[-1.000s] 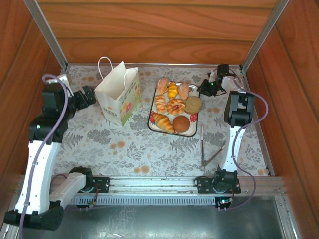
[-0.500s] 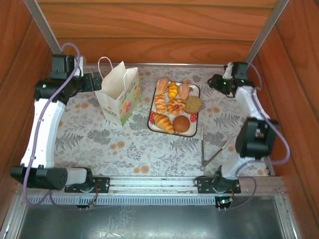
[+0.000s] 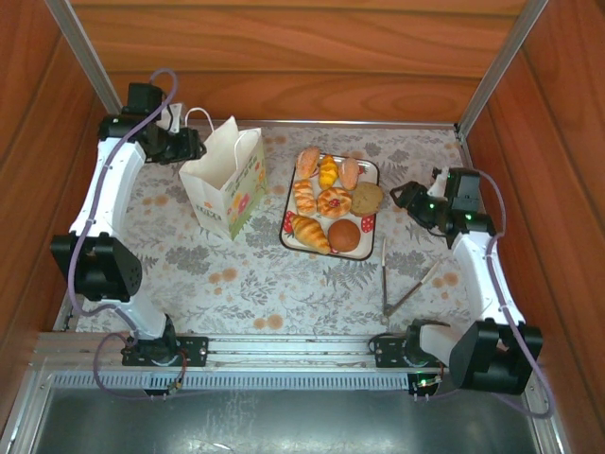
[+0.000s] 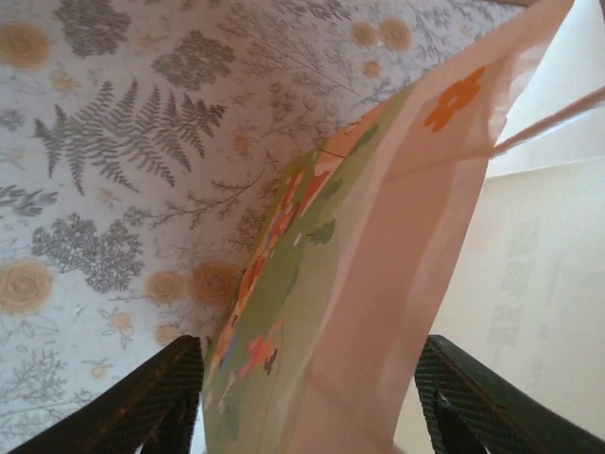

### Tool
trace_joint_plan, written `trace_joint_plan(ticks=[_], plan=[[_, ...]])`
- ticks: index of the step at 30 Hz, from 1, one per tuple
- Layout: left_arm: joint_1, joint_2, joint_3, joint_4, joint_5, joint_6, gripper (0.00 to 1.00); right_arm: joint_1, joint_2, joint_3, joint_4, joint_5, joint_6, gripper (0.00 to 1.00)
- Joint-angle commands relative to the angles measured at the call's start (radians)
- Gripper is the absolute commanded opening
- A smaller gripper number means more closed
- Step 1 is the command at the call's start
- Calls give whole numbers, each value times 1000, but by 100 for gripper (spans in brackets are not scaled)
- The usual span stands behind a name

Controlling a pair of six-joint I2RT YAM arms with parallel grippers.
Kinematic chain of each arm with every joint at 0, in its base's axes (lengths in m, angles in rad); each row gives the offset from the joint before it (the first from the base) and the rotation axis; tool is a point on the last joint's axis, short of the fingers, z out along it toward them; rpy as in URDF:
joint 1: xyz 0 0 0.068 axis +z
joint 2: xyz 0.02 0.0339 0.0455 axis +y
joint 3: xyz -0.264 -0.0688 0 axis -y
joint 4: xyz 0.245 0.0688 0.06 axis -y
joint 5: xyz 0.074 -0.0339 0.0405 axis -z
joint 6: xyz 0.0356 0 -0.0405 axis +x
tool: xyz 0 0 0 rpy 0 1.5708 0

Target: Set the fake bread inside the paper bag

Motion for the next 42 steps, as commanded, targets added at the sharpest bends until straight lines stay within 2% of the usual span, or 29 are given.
trace_joint_plan(ticks=[1, 3, 4, 5, 7, 9, 14, 18, 22, 28, 34, 42], plan=[[12, 13, 30, -27, 44, 5, 48, 1, -66, -32, -221, 120, 12, 71], [15, 15, 34, -27, 48, 0, 37, 0, -110, -69, -254, 158, 13, 78], [14, 13, 37, -27, 51, -6, 30, 1, -130, -91, -258, 178, 14, 94], [15, 9, 37, -27, 53, -12, 24, 1, -144, -107, -264, 193, 12, 100], [14, -6, 33, -27, 66, -24, 9, 1, -151, -127, -293, 214, 4, 100], [13, -27, 16, -28, 71, -34, 0, 1, -136, -126, -338, 242, 5, 100], [14, -96, -40, -19, 26, -105, 0, 8, -76, -96, -489, 380, 96, 100], [12, -162, -80, 24, 21, -197, 0, 51, -70, -118, -538, 449, 170, 100], [9, -255, -177, 134, 32, -277, 0, 123, -67, -178, -512, 450, 215, 100], [8, -352, -279, 205, -41, -307, 0, 193, -99, -299, -414, 450, 287, 100], [10, -375, -285, 211, -64, -299, 0, 247, -175, -365, -400, 455, 293, 100], [9, -376, -295, 219, -66, -300, 0, 291, -129, -406, -341, 420, 288, 100]])
